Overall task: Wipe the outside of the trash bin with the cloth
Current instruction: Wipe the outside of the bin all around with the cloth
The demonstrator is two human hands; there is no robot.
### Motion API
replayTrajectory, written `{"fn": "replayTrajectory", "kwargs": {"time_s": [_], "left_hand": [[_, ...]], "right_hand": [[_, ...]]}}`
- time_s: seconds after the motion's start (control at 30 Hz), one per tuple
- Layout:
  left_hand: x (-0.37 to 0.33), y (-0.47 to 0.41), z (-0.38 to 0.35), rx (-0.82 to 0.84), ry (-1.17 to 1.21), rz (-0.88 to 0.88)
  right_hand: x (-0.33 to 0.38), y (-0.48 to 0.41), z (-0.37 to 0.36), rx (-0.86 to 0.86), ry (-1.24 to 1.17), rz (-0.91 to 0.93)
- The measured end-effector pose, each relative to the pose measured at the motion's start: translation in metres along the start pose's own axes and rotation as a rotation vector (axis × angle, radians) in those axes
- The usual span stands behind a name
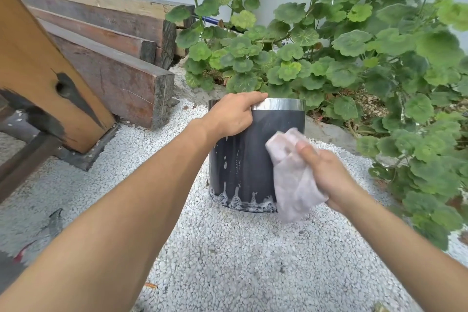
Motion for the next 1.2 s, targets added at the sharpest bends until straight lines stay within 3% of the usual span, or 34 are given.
{"fn": "replayTrajectory", "kwargs": {"time_s": [0.13, 0.27, 0.37, 0.7, 1.03, 1.2], "left_hand": [[0.011, 0.003, 0.009, -0.025, 0.000, 0.081], [0.018, 0.010, 0.013, -0.002, 0.009, 0.087], [0.025, 0.017, 0.013, 0.010, 0.086, 0.073], [0.046, 0.022, 0.023, -0.017, 0.105, 0.137], [0.050, 0.023, 0.018, -0.035, 0.151, 0.130], [0.050, 0.024, 0.016, -0.028, 0.163, 0.082]], "right_hand": [[0.062, -0.006, 0.029, -0.229, -0.037, 0.281], [0.107, -0.002, -0.001, -0.428, 0.407, 0.735], [0.105, -0.011, -0.047, -0.377, 0.597, 0.900], [0.041, -0.031, -0.125, -0.192, 1.053, 0.994], [-0.016, -0.012, -0.142, 0.051, 1.089, 0.868], [-0.041, 0.003, -0.146, 0.228, 1.093, 0.709]]}}
Point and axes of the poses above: each hand's wrist, its own y-axis away from the middle knuckle, its own z-axis out of the back of the hand, x = y × z, the point moved 7 cm from there along -y, towards the middle knuckle, and after that the axes turned 1 degree about x, right-handed, at the moved point
